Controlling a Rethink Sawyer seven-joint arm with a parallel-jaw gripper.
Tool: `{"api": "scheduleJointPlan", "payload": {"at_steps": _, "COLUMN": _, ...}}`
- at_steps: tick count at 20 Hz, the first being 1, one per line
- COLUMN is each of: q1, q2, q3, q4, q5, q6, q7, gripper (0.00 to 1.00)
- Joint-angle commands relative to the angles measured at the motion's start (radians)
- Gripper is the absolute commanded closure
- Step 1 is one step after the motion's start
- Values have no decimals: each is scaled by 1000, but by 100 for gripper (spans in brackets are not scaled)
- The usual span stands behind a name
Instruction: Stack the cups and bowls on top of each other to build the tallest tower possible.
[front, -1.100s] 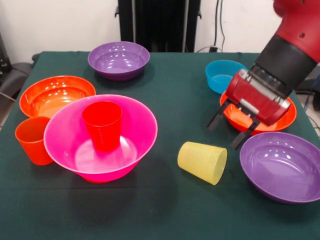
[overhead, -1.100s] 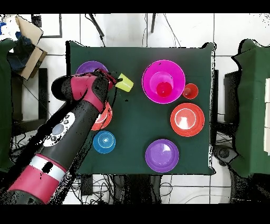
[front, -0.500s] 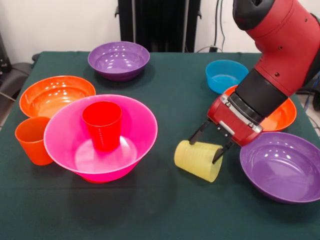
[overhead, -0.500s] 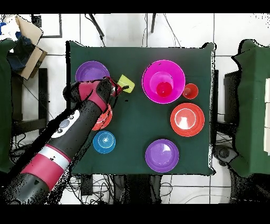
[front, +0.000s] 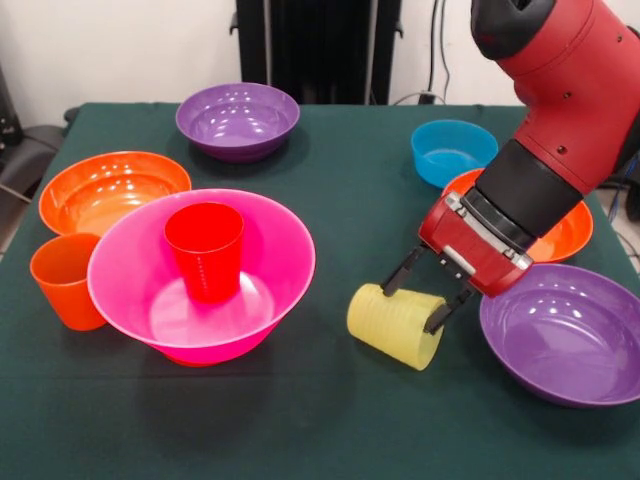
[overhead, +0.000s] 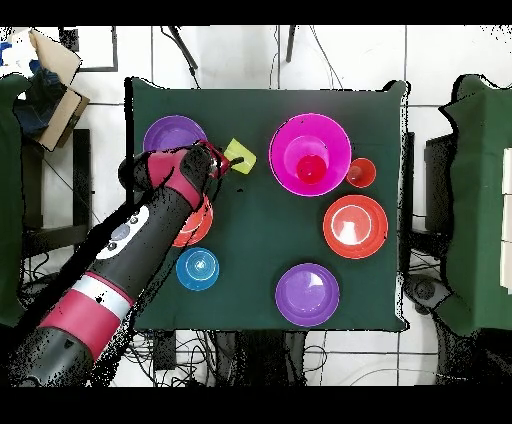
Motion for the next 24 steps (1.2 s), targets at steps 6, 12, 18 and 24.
{"api": "scheduleJointPlan", "payload": {"at_steps": 6, "q1": 19, "q2": 16, "q3": 45, "q4": -15, "q5": 14, "q6": 88, "q7": 216, "gripper": 100}}
{"api": "scheduleJointPlan", "payload": {"at_steps": 12, "q1": 32, "q2": 29, "q3": 0, "q4": -29, "q5": 26, "q6": 138, "q7": 242, "gripper": 100}}
{"api": "scheduleJointPlan", "payload": {"at_steps": 18, "q1": 29, "q2": -149, "q3": 154, "q4": 101, "q5": 7, "q6": 89, "q7": 82, "gripper": 100}}
{"api": "scheduleJointPlan", "payload": {"at_steps": 24, "q1": -48, "q2": -531, "q3": 439, "q4": 391, "q5": -67, "q6": -76, "q7": -216, "gripper": 100}}
